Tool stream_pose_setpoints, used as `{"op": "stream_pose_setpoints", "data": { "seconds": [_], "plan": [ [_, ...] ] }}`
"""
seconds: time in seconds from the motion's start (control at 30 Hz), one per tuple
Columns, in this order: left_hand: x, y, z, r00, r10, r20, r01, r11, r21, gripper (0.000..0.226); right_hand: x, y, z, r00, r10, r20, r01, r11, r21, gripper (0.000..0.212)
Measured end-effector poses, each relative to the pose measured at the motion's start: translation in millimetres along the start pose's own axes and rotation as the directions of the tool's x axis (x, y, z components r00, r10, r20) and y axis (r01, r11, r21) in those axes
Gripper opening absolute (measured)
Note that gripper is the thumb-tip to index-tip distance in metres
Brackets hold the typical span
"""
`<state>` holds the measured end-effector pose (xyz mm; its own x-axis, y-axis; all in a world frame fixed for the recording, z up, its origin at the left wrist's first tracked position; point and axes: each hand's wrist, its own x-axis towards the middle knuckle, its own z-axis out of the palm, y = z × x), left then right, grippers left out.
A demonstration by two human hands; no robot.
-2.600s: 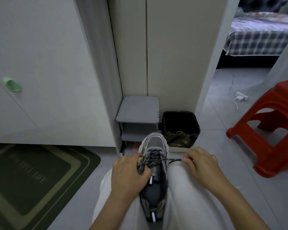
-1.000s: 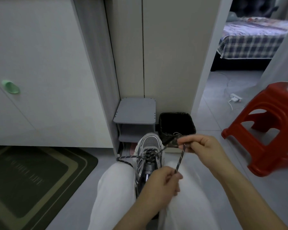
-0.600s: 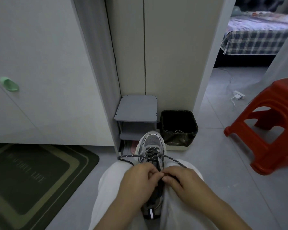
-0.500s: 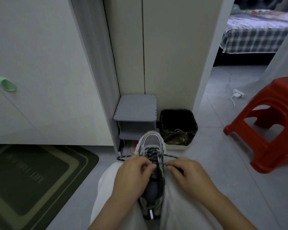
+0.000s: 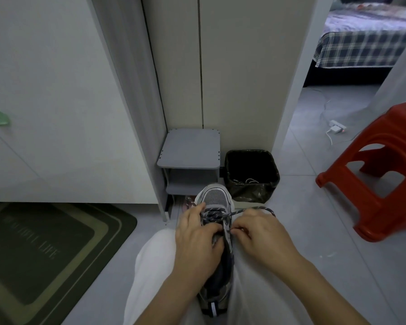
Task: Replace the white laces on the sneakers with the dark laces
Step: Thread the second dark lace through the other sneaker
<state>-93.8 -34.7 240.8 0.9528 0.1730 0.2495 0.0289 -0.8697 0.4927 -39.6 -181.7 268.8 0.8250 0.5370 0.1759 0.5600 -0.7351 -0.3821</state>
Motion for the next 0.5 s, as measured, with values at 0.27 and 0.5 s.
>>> {"op": "stream_pose_setpoints", "data": {
  "seconds": [0.27, 0.5],
  "plan": [
    [5.1, -5.5, -6.6, 0.999, 0.031, -0.028, -0.031, 0.999, -0.017, 0.009, 6.8, -8.2, 0.1, 0.987, 0.078, 0.139, -0.088, 0.994, 0.072, 0.06],
    [-4.4, -11.2, -18.4, 0.987, -0.137, -0.079, 0.119, 0.974, -0.194, 0.009, -0.2, -16.9, 4.6, 0.975, 0.177, 0.133, -0.196, 0.97, 0.147, 0.056]
  ]
}}
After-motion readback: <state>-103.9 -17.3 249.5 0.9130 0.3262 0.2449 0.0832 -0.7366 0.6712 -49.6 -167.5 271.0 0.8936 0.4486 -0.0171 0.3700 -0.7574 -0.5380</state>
